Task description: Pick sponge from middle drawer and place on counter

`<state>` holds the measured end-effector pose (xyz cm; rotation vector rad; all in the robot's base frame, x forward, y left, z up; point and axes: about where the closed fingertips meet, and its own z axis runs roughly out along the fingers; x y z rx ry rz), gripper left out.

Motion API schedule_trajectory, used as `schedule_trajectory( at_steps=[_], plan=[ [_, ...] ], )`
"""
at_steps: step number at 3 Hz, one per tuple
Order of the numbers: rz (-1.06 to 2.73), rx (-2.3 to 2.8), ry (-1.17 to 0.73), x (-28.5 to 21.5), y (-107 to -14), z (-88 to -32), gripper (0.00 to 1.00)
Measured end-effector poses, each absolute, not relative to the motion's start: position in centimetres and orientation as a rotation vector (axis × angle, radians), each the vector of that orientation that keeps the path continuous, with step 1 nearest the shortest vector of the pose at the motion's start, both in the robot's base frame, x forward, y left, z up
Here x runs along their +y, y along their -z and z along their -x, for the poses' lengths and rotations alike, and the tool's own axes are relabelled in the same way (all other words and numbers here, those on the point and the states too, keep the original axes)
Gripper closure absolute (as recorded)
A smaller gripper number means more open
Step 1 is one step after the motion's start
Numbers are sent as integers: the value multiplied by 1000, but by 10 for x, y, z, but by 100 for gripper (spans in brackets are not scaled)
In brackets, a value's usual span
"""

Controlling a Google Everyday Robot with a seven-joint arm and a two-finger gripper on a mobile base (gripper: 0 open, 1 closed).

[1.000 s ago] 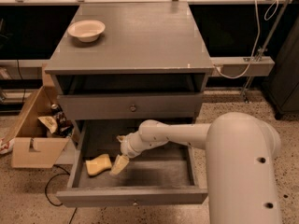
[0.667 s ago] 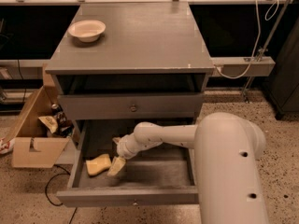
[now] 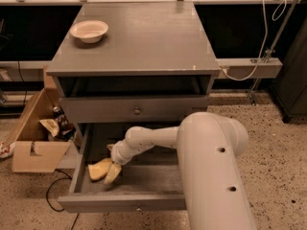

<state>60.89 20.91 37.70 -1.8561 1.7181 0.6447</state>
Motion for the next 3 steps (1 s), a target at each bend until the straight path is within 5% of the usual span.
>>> schedule_trajectory(
  at_steps=[3],
  plan=[
    [1957, 1707, -654, 231, -359, -594, 67]
  ],
)
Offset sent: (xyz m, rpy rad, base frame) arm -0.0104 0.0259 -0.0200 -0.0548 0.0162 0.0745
